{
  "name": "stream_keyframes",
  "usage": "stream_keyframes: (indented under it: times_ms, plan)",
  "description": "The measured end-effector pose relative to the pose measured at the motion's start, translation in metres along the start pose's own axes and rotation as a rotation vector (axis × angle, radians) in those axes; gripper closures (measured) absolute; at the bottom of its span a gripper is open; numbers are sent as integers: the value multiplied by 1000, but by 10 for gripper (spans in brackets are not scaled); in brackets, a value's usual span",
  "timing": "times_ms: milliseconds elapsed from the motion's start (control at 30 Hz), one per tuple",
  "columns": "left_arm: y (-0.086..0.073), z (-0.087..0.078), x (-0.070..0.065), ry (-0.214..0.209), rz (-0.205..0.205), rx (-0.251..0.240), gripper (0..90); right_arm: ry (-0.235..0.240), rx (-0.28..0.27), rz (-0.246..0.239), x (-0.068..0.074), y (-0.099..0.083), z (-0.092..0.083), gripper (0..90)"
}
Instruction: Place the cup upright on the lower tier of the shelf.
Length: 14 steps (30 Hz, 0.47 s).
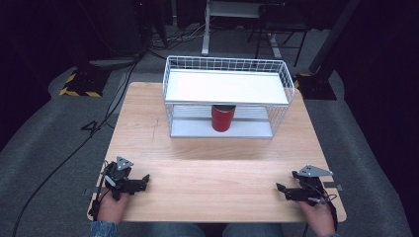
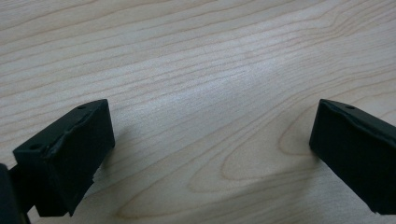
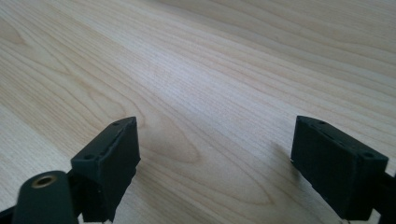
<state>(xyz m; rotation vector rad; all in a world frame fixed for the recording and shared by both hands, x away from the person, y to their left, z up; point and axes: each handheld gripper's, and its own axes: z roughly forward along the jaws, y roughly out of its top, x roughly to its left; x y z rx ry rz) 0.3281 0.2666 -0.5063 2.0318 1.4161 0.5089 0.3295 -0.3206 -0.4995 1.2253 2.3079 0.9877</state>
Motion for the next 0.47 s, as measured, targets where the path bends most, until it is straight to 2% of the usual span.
stream_keyframes:
  times_ms: [233, 267, 467]
  plan:
    - [0, 0, 0, 0, 1, 0, 5, -1, 2, -28, 2, -1, 3, 146]
    - [0, 0, 0, 0, 1, 0, 5, -4, -16, -33, 1, -2, 5, 108]
    - [0, 0, 0, -2, 0, 0, 6, -9, -12, -27, 1, -2, 6, 79]
